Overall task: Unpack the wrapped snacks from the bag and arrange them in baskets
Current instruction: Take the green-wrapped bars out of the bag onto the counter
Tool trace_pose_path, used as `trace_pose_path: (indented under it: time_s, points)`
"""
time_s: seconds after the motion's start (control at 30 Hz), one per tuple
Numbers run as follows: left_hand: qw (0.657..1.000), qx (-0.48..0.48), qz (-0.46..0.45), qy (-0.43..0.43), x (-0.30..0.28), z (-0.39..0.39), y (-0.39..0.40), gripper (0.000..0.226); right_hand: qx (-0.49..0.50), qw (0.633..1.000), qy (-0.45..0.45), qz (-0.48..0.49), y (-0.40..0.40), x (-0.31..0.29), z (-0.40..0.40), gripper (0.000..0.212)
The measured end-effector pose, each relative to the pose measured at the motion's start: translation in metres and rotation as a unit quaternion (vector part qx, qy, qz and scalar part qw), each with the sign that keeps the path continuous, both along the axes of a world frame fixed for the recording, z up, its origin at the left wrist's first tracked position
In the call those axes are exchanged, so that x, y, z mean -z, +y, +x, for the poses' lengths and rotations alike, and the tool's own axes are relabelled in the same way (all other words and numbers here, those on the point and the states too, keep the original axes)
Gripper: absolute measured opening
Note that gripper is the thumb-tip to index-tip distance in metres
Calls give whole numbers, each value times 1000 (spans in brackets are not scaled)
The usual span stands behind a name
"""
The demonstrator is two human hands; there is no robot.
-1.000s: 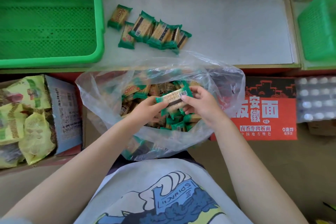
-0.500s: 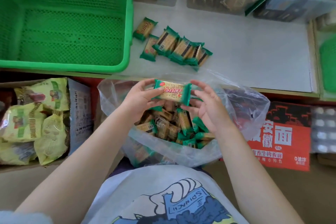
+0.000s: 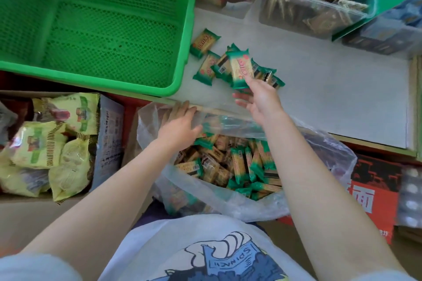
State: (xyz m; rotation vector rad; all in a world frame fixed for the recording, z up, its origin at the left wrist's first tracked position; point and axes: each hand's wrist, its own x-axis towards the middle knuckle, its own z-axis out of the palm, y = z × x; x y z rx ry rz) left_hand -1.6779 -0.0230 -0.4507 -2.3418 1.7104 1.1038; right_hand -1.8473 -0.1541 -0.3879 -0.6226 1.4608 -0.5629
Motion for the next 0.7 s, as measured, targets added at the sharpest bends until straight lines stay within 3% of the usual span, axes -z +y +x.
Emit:
trace_pose_path:
  time_s: [0.27, 0.37, 0.47, 0.53, 0.7]
  points:
    - [999, 34, -19, 1, 10, 9, 6, 67, -90, 994, 67, 1, 40, 9, -17, 13]
    - [992, 65, -97, -50, 6, 6, 22, 63, -185, 979, 88, 28, 89, 13, -23, 14]
    - [969, 111, -209, -67, 0, 1, 58, 34, -261, 954, 121, 85, 132, 28, -23, 13]
    - [966, 155, -193, -78, 4, 4, 87, 36, -275, 947, 136, 95, 153, 44, -19, 11]
    - [982, 152, -64, -97, 17, 27, 137, 47, -379, 901, 204, -47, 175, 73, -5, 17]
